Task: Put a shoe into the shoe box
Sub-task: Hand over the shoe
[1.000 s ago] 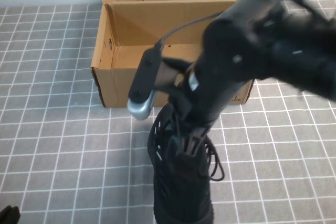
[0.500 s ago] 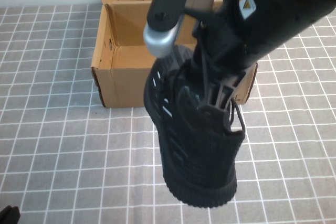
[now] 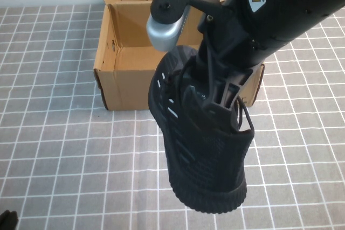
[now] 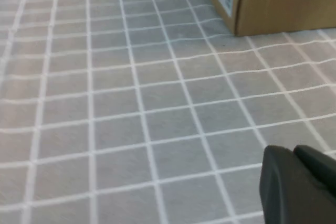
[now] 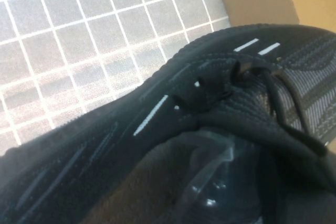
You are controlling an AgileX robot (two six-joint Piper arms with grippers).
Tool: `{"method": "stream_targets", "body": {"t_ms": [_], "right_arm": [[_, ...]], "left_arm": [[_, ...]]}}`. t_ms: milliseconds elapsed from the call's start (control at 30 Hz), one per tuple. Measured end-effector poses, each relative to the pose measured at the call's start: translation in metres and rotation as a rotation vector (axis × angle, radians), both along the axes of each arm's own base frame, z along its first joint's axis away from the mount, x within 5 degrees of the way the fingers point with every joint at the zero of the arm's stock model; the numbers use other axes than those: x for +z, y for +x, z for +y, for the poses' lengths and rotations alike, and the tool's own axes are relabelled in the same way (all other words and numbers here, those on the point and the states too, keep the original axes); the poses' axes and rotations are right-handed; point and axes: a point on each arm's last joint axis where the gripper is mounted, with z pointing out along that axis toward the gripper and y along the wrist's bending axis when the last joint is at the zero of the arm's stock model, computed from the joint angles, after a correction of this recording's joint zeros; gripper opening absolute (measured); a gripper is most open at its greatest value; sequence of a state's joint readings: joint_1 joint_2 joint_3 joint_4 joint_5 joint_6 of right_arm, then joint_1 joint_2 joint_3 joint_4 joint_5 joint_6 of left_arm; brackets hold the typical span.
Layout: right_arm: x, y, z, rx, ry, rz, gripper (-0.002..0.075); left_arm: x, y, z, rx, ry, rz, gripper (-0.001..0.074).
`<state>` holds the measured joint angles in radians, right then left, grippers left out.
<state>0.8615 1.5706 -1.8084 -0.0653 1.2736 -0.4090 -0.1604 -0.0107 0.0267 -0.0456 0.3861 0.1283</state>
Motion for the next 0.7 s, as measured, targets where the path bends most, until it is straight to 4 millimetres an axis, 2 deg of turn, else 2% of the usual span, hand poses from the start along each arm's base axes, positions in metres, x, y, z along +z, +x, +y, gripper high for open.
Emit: {"method": "stream_targets", "body": {"t_ms": [100, 167, 300, 467, 600, 700], "right_arm": [[0.0, 0.0, 0.0, -0.012, 0.005, 0.007, -0.0006], [0.0, 0.0, 0.0, -0.023, 0.009, 0.014, -0.0006], [0.0, 0.0, 0.0, -0.049, 0.022, 0.028, -0.0006], [0.0, 0.0, -0.001, -0.076, 0.029, 0.035, -0.0006], [0.0, 0.001, -0.001, -0.105, 0.038, 0.044, -0.0006], [0.001, 0.002, -0.002, -0.133, 0.038, 0.037, -0.0006]], "left_arm": [[0.004, 0.002, 0.001, 0.006, 0.023, -0.056, -0.0001], [0.011, 0.003, 0.0, 0.02, -0.056, -0.114, -0.0001], [0.023, 0.004, -0.001, 0.056, -0.346, -0.202, -0.0001], [0.032, 0.005, 0.0, 0.069, -0.473, -0.276, -0.0001], [0.037, 0.003, 0.0, 0.072, -0.527, -0.247, -0.0001], [0.061, 0.002, -0.002, 0.062, -0.514, -0.178, -0.0001]]}}
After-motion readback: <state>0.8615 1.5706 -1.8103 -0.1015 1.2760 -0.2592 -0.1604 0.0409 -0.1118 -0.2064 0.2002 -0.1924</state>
